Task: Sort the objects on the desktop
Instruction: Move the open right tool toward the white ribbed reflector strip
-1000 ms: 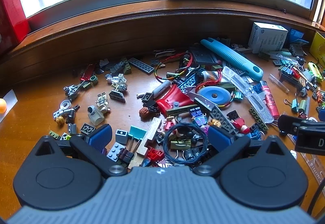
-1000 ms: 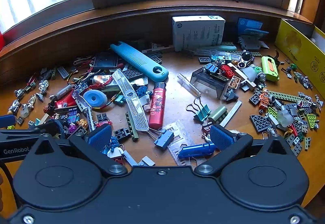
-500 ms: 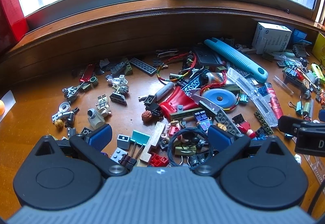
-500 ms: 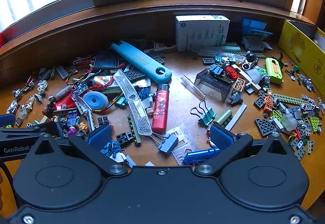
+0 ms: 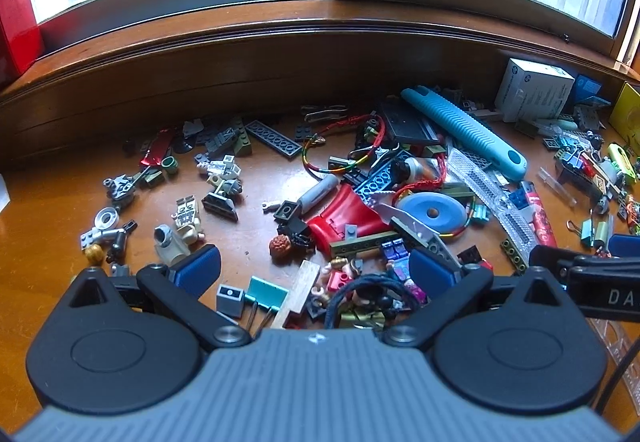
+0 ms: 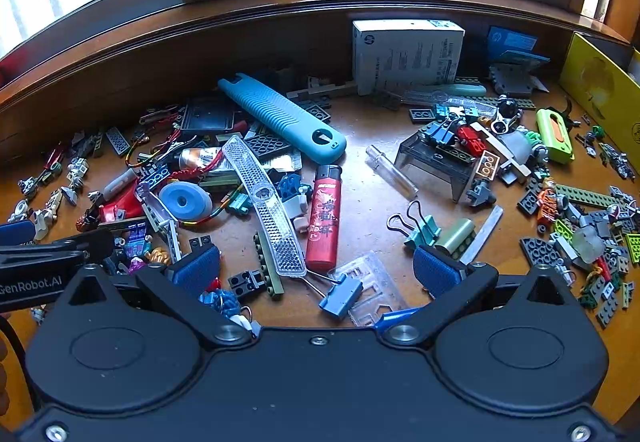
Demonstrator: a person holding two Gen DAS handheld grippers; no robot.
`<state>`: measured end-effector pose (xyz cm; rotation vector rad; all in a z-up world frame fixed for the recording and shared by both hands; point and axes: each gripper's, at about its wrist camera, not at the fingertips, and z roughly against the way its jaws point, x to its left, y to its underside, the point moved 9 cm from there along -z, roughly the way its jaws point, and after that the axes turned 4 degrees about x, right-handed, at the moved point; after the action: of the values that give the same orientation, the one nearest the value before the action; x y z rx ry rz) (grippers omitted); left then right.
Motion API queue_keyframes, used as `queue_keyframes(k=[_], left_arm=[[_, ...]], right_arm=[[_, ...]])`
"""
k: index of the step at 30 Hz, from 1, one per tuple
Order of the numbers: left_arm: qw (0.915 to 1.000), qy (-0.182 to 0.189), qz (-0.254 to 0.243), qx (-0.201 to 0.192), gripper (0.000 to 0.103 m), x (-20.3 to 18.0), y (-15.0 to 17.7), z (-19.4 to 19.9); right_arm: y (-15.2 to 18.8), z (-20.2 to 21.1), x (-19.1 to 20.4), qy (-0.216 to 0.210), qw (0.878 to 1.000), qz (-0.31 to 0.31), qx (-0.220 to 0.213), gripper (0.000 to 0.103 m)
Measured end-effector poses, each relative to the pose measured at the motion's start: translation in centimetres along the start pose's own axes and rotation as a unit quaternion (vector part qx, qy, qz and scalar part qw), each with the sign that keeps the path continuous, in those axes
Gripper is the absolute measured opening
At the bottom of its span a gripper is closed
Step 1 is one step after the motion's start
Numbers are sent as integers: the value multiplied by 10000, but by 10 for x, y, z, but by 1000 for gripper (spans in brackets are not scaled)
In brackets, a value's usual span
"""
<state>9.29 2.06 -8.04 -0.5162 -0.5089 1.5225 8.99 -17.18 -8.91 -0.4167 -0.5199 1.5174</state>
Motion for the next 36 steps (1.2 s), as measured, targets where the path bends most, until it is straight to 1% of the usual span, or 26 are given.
queue_keyframes(k=[7,10,15,17,19,23,27,30,32,34,36], left_arm=[[9999,-8,-101,-56,103,3,-2,-19],[9997,63,-222,-65,103,0,-3,-27],[9991,235,-304,-174,103,-4,-8,-36],[9990,337,-240,-160,103,-2,-8,-41],[9985,524,-78,-104,103,0,-8,-45],[9977,594,-240,-233,103,-1,-8,-46],[9968,681,-316,-273,103,-1,-9,-46],[9961,723,-358,-359,103,-1,-7,-45],[9961,726,-354,-343,102,-1,-6,-43],[9972,664,-219,-247,103,3,-4,-40],[9976,629,-135,-238,103,7,-3,-36]], right_arm=[[-2,-15,6,-127,9999,61,50,103],[-3,-23,8,-147,9998,148,70,103],[-3,-36,9,-370,9991,70,193,103],[-3,-40,6,-314,9993,39,221,103],[-4,-43,5,-226,9995,105,189,103],[-4,-46,2,-75,9998,172,105,103],[-5,-48,-2,89,9997,233,41,103],[-5,-48,-4,78,9996,276,9,103],[-5,-48,-4,62,9995,312,-13,103],[-4,-47,-3,41,9994,345,-21,103],[-4,-47,-3,16,9993,370,2,103]])
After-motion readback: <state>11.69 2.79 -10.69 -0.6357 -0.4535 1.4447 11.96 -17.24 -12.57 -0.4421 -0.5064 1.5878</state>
